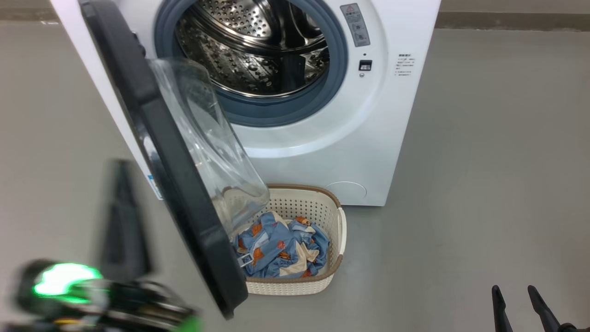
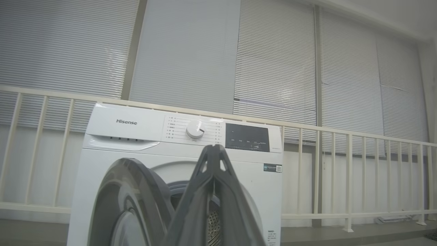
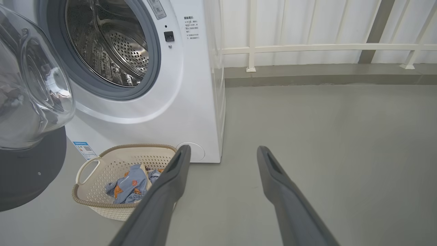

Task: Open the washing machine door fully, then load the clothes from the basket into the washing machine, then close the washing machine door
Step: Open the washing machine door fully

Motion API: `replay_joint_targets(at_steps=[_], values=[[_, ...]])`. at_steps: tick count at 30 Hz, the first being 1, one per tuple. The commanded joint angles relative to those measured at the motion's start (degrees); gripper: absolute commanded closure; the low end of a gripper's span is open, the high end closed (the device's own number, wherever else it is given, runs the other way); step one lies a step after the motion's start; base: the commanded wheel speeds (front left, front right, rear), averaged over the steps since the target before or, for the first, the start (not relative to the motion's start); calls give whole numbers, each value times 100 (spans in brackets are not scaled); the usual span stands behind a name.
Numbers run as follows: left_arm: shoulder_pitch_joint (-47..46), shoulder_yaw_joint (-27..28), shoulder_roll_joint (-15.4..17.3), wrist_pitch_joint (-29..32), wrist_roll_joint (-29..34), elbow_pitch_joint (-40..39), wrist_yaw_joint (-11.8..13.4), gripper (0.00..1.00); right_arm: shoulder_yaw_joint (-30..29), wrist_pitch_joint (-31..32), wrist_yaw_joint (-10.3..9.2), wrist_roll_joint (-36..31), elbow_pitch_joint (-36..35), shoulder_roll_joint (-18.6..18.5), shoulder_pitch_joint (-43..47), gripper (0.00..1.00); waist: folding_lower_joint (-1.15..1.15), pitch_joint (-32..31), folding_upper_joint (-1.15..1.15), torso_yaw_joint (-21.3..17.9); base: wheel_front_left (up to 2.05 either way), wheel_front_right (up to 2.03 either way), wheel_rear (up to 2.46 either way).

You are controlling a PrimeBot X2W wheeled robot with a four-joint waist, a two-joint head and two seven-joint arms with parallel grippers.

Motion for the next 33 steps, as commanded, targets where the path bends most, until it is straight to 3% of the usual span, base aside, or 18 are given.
replay_joint_targets(at_steps=[1, 5, 11, 24, 33], values=[[-194, -239, 58, 9, 7, -203, -61, 100, 167, -69, 36, 43, -103, -80, -80, 0, 0, -15, 0, 63, 0, 0, 0], [-85, -1335, 58, 413, -151, -8, -75, 100, 209, -69, 36, 63, -80, -80, -137, 0, 0, -28, 0, 96, 0, 0, 0], [96, -2032, 58, 861, -542, 945, 319, 100, 256, -69, 36, 136, -70, -80, -139, 0, 0, -1, 0, 179, 0, 0, 0], [-313, -2235, 58, 437, -1176, 2563, 724, 100, 294, -69, 36, 109, -51, -80, -200, 0, 0, 101, 0, 235, 0, 0, 0], [-545, -2280, 58, 251, -1331, 2849, 1031, 100, 258, -69, 36, 129, -66, -80, -184, 0, 0, 202, 0, 308, 0, 0, 0]])
